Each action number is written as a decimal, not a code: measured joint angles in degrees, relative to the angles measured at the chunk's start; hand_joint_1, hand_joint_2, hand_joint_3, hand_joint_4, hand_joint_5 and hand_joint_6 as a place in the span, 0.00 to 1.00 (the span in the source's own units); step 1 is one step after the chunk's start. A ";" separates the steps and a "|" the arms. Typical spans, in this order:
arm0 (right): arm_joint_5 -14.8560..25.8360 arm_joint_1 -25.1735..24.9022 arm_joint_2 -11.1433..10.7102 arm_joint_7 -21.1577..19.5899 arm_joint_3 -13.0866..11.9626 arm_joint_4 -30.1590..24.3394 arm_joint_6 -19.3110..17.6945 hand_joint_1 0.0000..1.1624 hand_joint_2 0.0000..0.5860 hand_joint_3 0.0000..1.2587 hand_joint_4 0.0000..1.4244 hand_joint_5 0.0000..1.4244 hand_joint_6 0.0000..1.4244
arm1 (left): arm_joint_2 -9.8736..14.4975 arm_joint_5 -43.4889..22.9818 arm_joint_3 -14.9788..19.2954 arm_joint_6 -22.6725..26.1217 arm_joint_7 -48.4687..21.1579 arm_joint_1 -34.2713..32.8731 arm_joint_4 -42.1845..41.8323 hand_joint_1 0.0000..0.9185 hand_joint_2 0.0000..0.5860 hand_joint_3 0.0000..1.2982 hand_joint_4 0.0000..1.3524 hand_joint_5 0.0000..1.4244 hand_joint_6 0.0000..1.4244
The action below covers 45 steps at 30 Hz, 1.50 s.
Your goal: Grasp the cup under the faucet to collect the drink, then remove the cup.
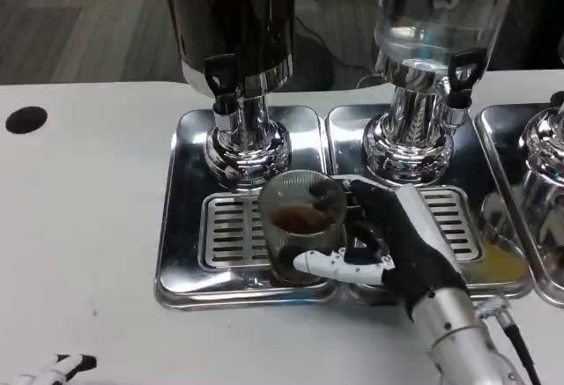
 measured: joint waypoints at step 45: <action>3.39 8.34 -4.49 4.23 -3.04 -7.86 -5.39 0.66 0.19 0.39 0.29 0.30 0.15 | 2.15 0.22 -3.91 5.16 -1.69 -3.70 -0.37 0.00 0.13 0.18 0.13 0.16 0.29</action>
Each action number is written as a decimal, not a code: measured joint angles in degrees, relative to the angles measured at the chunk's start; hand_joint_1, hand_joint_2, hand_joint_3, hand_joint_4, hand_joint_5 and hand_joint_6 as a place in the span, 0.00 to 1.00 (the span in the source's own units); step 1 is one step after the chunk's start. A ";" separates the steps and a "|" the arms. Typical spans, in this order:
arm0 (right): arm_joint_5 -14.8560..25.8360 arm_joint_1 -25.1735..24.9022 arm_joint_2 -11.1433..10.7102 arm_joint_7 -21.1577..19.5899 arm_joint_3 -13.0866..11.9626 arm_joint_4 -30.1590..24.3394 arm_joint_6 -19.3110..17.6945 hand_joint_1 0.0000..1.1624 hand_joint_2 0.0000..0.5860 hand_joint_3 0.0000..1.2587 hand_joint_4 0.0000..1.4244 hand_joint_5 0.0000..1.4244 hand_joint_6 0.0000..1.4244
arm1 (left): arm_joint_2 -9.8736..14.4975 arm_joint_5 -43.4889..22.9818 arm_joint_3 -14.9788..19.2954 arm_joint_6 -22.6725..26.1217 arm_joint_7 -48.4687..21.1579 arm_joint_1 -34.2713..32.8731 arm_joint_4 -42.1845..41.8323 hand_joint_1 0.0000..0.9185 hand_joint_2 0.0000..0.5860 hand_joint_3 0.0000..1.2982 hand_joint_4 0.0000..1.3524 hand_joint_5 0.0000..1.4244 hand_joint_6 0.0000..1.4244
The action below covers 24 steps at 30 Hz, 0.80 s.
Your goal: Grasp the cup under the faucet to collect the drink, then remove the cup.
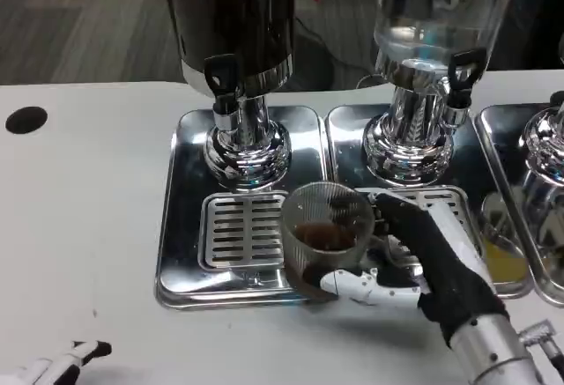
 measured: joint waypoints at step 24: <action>3.89 6.71 -3.69 2.29 -5.43 -0.89 -9.79 0.66 0.19 0.39 0.30 0.31 0.15 | 1.09 -0.21 -1.29 3.47 -0.93 -1.41 0.55 0.00 0.13 0.18 0.13 0.16 0.29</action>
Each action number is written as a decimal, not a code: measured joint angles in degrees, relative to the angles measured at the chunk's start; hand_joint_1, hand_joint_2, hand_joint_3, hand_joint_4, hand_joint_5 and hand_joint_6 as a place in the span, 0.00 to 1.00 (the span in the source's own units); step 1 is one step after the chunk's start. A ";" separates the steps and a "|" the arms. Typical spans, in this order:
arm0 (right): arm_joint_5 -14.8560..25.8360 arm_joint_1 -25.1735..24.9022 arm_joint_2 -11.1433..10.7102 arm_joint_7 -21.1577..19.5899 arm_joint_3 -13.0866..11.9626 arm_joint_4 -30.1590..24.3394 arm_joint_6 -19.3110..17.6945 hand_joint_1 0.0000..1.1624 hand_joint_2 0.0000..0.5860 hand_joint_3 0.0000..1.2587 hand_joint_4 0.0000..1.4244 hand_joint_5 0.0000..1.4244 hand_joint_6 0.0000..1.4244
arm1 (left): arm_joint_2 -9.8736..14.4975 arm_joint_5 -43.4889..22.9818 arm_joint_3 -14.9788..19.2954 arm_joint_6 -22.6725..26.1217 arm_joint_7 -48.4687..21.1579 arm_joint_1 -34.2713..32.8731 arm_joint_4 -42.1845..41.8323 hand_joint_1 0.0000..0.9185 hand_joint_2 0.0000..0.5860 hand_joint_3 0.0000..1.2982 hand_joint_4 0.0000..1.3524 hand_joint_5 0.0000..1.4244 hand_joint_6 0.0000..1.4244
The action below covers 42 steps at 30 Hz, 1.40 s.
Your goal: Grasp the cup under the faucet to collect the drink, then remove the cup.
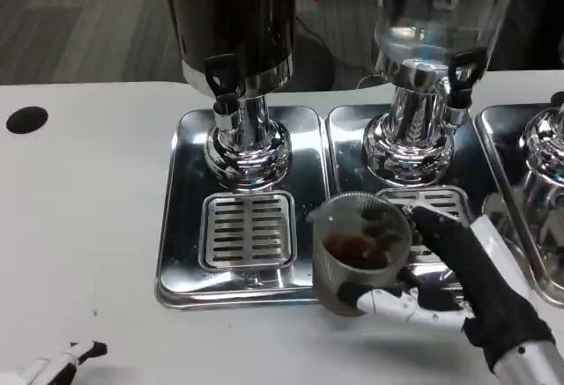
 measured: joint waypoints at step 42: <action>2.56 8.33 -2.93 0.41 -8.39 15.46 -27.06 0.66 0.20 0.40 0.31 0.32 0.17 | 1.08 -0.04 -0.72 4.03 -2.89 -1.41 -1.20 0.00 0.15 0.18 0.14 0.17 0.29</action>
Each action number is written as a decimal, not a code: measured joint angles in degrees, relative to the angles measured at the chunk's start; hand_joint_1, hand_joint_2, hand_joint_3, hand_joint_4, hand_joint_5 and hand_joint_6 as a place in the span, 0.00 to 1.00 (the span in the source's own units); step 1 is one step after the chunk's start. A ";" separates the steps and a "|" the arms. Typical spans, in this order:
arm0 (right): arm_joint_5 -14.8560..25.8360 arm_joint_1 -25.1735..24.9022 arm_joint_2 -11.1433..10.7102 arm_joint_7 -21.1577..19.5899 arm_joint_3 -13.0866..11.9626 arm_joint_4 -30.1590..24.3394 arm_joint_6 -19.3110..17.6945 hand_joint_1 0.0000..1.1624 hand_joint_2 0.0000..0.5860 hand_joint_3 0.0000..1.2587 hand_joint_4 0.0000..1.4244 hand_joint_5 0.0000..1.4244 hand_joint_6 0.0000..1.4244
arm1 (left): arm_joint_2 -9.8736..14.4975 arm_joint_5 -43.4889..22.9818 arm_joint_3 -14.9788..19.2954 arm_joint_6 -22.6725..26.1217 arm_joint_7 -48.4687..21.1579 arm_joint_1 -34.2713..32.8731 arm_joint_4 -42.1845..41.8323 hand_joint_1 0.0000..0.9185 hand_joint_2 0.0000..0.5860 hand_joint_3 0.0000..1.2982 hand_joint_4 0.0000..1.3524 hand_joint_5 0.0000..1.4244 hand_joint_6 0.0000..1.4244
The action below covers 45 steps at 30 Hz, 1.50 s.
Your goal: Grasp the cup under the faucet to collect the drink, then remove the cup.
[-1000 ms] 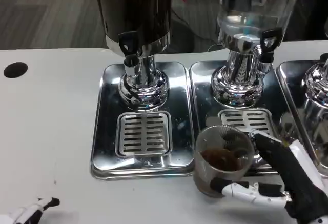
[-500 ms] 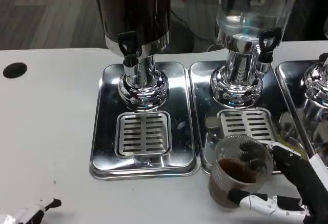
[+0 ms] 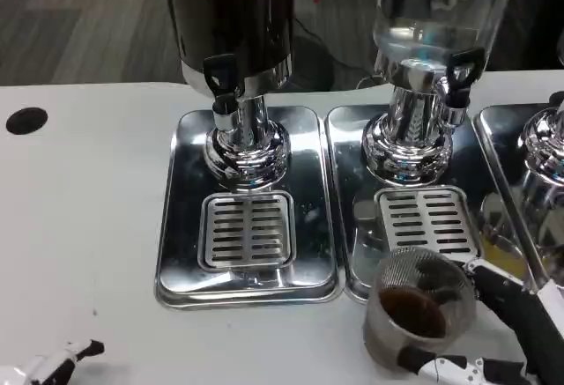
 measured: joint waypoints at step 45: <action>-20.90 -2.12 -4.79 -19.30 2.43 14.18 -16.10 0.58 0.19 0.06 0.07 0.14 0.03 | -1.34 -0.04 4.32 -0.54 1.40 0.75 -2.85 0.00 0.15 0.13 0.03 0.08 0.26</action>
